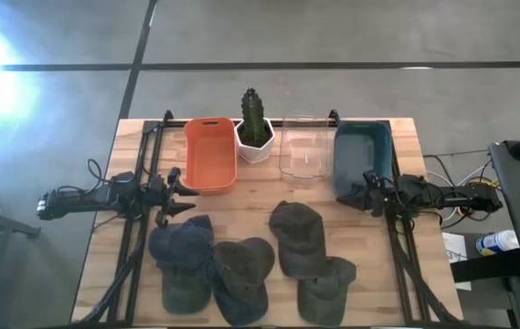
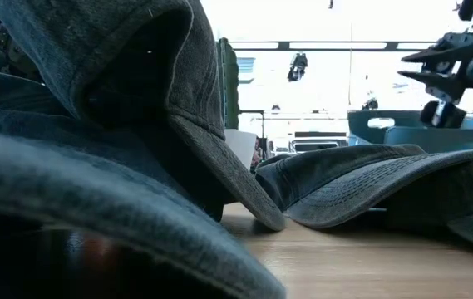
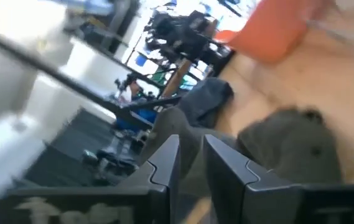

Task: Pick & Place hat
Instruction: Put the right black cap into the blue bin

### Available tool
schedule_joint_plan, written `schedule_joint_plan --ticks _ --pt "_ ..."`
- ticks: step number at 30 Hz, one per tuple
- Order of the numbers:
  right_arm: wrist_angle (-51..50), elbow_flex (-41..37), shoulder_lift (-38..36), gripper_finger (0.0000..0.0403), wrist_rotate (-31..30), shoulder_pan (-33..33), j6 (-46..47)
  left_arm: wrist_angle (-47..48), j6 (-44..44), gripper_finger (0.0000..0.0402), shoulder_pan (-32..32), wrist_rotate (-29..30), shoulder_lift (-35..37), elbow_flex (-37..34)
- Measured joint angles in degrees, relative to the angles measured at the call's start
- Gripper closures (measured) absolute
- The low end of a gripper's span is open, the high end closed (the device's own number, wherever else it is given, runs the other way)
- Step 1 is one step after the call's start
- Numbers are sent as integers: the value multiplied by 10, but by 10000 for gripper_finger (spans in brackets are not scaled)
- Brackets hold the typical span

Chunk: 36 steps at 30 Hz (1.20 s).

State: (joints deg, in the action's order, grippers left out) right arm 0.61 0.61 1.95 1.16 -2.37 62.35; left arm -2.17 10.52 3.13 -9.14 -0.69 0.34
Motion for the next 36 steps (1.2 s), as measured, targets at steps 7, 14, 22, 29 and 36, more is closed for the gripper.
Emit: schedule_joint_plan --ticks 7,14,22,29,36 --pt "13 -1 34 330 -73 0 60 0 0 227 0 0 -2 0" --pt "212 -1 39 334 -104 0 -20 -1 0 227 0 0 -3 0" --pt "227 55 118 335 -81 -22 0 -2 0 227 0 0 -3 0" --pt "3 208 320 335 24 -74 39 -2 0 227 0 0 -3 0" --pt "-161 354 483 335 93 -98 -7 -2 0 227 0 0 -3 0"
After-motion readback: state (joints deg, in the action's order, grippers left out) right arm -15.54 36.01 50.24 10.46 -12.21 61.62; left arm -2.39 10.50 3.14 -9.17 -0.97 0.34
